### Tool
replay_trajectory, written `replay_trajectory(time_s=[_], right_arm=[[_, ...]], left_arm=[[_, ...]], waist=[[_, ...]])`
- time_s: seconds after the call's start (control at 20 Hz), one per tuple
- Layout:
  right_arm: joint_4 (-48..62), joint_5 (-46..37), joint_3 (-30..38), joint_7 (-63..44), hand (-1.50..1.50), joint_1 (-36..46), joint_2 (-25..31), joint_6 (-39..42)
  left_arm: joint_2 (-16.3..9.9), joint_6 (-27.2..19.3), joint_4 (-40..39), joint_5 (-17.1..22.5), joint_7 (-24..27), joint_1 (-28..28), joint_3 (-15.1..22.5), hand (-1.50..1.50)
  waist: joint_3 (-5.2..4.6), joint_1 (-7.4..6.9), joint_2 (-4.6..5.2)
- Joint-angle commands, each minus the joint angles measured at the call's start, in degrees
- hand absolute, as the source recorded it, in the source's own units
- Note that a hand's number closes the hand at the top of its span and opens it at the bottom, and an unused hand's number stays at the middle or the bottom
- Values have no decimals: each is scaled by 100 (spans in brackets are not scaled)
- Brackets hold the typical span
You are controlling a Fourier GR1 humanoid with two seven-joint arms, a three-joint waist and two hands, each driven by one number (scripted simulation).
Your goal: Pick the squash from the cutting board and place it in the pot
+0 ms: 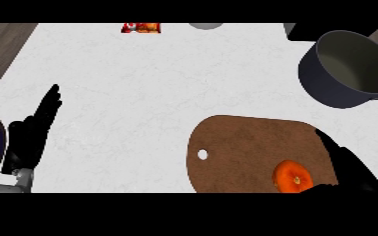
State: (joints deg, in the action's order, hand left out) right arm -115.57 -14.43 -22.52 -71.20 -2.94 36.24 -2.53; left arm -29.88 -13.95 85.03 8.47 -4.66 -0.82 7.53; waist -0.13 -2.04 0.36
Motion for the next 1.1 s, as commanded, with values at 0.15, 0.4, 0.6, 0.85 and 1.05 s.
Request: replay_trajectory(time_s=[0.15,0.4,0.6,0.85,1.05], right_arm=[[614,-93,-289,-1401,-150,466,-480,294],[1143,-138,-258,-1344,-150,808,-758,390],[1438,-344,-254,-1170,-150,807,-918,368],[1312,-374,-156,-1051,-150,602,-934,533],[1818,-261,-71,-552,150,687,-1076,780]], left_arm=[[-92,139,-5,48,92,120,-217,0],[170,-117,192,-186,-38,296,-32,0],[72,3,301,-87,-305,81,-200,0],[82,173,68,-76,-98,248,-350,0],[120,319,72,-86,62,284,-435,0]], waist=[[-2,83,-26],[6,87,-24],[9,144,-30],[6,202,-37],[10,180,-33]])
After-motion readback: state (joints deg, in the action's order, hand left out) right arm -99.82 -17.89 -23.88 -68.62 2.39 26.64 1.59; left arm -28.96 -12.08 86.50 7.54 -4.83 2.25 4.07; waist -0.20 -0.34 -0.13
